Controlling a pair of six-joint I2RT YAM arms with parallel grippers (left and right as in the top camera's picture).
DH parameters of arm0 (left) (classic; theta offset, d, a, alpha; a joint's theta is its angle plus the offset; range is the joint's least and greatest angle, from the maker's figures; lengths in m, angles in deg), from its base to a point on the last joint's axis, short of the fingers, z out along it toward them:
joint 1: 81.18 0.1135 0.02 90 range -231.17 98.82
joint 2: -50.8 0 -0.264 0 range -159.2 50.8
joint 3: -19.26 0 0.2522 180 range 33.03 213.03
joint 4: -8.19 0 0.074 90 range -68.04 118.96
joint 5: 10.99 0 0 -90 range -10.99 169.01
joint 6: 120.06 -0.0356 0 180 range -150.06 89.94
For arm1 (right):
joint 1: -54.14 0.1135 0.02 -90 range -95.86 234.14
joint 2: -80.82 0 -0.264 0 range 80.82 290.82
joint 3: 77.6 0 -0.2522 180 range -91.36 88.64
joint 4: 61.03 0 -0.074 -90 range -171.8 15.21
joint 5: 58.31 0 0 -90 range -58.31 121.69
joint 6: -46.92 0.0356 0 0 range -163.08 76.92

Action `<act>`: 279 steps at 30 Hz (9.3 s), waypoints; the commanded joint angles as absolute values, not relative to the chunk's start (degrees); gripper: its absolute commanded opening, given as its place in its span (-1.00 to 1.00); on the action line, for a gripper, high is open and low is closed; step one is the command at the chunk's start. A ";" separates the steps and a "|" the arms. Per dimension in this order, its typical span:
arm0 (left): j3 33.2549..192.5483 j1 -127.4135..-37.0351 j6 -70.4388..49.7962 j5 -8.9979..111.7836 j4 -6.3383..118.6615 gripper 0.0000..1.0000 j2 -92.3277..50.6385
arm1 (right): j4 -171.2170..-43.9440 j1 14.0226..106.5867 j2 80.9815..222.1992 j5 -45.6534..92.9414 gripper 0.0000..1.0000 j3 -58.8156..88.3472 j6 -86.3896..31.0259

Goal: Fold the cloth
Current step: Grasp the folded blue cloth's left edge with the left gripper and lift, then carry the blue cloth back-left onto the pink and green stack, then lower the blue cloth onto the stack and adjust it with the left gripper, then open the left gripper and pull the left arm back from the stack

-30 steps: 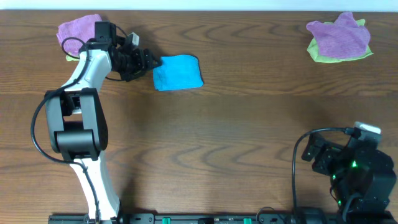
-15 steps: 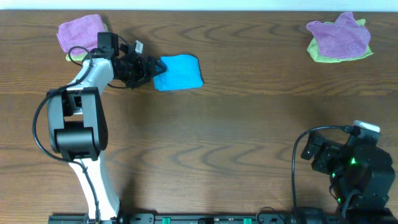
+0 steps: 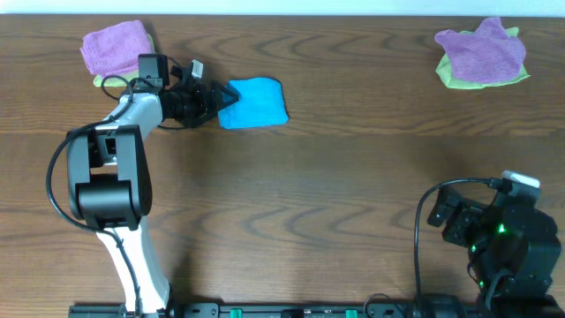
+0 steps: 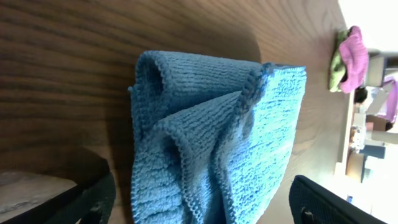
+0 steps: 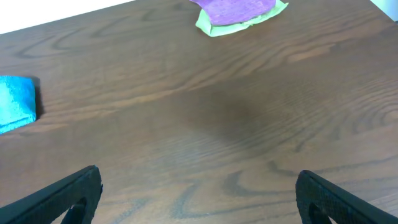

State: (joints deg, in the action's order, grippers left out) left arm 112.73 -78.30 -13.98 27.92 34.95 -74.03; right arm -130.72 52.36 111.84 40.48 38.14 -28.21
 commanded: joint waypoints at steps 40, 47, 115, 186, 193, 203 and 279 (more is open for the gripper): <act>159.78 -80.05 -25.02 34.37 62.14 -0.89 -88.15 | -131.18 51.70 111.91 40.27 0.98 38.49 -28.16; 167.24 -73.41 -29.65 38.13 69.00 -0.88 -88.15 | -131.20 51.70 111.91 40.27 0.99 38.49 -28.16; 174.10 -55.72 -26.62 31.39 64.52 -0.89 -98.03 | -133.71 51.70 111.97 40.51 0.98 38.51 -26.06; 182.73 -59.24 -15.14 33.99 60.24 -0.90 -97.70 | -134.39 51.70 111.97 35.74 0.99 38.51 -23.79; 180.40 -56.29 -6.16 20.97 53.64 -0.88 -103.19 | -134.32 51.70 111.97 35.76 0.99 38.51 -23.79; 180.40 -57.43 0.16 14.48 46.73 -0.88 -109.07 | -133.97 51.70 111.97 35.70 0.98 38.51 -22.70; 210.84 -89.01 -29.85 78.26 118.75 -0.88 -73.20 | -151.20 52.73 110.25 43.06 0.99 18.86 -36.93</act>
State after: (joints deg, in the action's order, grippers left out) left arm 211.83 -84.05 -31.77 70.67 114.22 -78.10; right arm -149.49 52.40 111.58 42.85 21.33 -35.33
